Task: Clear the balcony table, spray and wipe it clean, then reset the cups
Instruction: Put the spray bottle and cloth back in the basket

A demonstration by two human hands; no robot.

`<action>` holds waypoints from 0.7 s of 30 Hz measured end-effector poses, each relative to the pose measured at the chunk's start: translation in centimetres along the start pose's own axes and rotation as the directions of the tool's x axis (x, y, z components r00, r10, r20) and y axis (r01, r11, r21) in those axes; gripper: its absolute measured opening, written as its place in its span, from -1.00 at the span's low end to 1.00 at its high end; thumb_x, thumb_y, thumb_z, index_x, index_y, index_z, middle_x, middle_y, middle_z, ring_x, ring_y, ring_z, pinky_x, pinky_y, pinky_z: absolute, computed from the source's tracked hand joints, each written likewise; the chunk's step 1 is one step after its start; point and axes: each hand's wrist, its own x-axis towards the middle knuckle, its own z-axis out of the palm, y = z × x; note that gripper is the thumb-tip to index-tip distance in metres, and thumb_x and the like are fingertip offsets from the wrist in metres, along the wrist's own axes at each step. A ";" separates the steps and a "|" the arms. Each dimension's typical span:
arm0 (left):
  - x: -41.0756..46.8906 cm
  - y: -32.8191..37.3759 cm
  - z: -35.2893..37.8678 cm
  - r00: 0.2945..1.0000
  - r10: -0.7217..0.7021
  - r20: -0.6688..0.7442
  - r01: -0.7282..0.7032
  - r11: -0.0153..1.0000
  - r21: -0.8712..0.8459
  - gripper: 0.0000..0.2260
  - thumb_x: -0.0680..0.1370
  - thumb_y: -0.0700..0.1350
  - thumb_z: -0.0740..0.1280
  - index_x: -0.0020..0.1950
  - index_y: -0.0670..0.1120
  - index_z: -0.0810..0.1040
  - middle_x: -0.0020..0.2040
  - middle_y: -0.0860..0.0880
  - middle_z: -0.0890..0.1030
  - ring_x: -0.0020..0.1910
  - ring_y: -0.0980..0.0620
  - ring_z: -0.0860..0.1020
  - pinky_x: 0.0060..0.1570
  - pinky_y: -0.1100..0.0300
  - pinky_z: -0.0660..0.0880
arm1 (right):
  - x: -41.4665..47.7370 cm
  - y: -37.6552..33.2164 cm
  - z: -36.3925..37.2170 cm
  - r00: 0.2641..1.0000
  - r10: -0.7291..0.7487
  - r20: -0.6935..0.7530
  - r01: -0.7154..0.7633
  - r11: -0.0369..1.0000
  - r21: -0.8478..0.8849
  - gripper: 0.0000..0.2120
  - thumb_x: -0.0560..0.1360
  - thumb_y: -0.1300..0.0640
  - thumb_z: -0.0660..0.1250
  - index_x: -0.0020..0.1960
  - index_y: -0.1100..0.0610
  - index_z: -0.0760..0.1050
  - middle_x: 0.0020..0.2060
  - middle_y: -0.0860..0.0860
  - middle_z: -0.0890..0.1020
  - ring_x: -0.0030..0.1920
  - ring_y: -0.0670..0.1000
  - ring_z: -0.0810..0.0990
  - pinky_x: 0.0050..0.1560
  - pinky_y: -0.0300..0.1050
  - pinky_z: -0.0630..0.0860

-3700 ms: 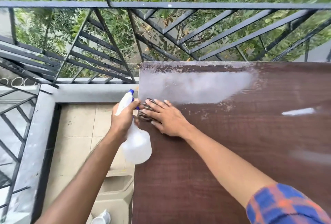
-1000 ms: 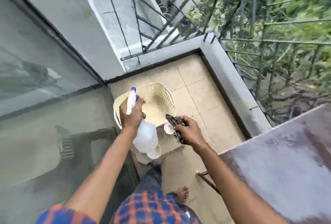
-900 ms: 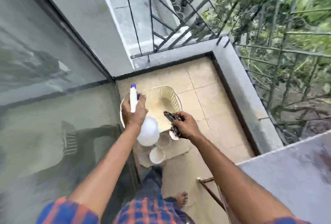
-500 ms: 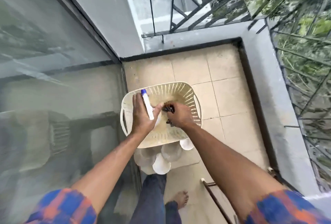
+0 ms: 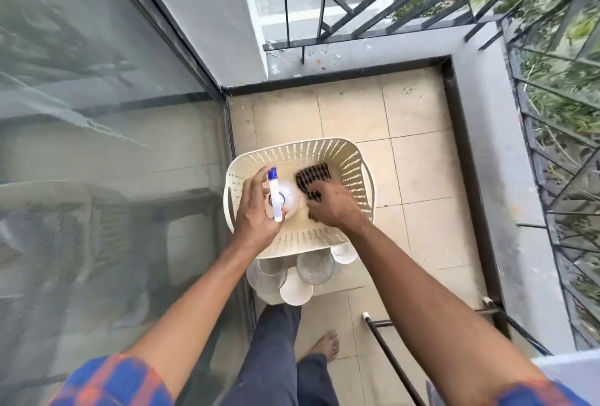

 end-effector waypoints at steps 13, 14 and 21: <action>-11.6 0.3 -3.6 0.919 -0.204 -0.338 0.207 0.978 -0.025 -0.70 0.45 -0.12 0.56 0.03 -0.05 0.46 -0.08 0.01 0.52 -0.19 -0.03 0.51 -0.21 -0.12 0.56 | -16.1 3.1 4.8 0.920 0.309 -0.241 -0.068 0.732 0.678 -0.88 0.52 0.13 0.42 0.03 -0.02 0.67 -0.09 -0.15 0.71 -0.07 -0.14 0.67 0.06 0.01 0.62; -12.9 -0.2 -3.1 0.924 -0.218 -0.314 0.224 0.974 -0.020 -0.69 0.45 -0.10 0.56 0.02 -0.03 0.45 -0.08 0.01 0.51 -0.19 -0.03 0.51 -0.18 -0.13 0.56 | -16.9 3.7 5.7 0.919 0.325 -0.223 -0.095 0.731 0.676 -0.87 0.51 0.13 0.43 0.03 -0.02 0.66 -0.08 -0.13 0.71 -0.07 -0.14 0.66 0.04 0.01 0.62; -17.4 -1.7 0.3 0.864 -0.503 0.005 0.499 0.859 0.113 -0.10 0.33 0.15 0.62 0.55 -0.03 0.28 0.48 -0.12 0.39 0.45 -0.19 0.37 0.38 -0.11 0.33 | -17.6 5.1 9.2 0.985 0.084 -0.149 -0.065 0.990 0.128 -0.26 0.43 0.02 0.46 0.56 -0.06 0.27 0.48 0.00 0.38 0.34 0.11 0.48 0.26 0.06 0.53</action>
